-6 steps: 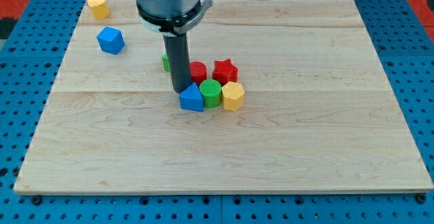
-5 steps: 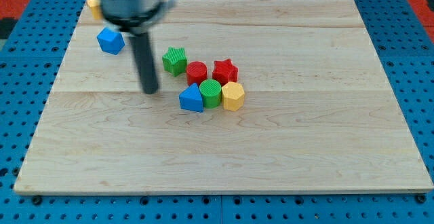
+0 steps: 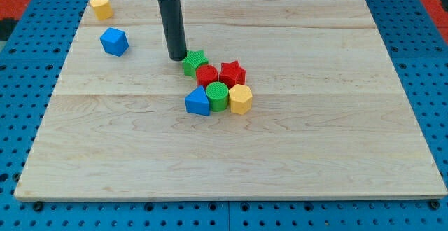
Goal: Place the green star at the top left side of red circle
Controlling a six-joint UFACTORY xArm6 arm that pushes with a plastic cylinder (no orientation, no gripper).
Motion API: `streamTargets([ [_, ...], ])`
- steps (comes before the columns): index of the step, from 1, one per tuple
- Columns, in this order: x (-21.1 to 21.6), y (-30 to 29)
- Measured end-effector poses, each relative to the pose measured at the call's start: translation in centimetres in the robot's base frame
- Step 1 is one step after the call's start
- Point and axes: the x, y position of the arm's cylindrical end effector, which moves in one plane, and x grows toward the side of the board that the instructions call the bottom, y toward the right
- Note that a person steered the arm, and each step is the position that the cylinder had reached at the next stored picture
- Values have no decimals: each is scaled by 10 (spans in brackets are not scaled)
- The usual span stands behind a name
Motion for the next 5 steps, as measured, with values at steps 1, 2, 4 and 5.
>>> streamTargets([
  [1, -5, 43],
  [2, 0, 65],
  [4, -32, 69],
  [5, -99, 7],
])
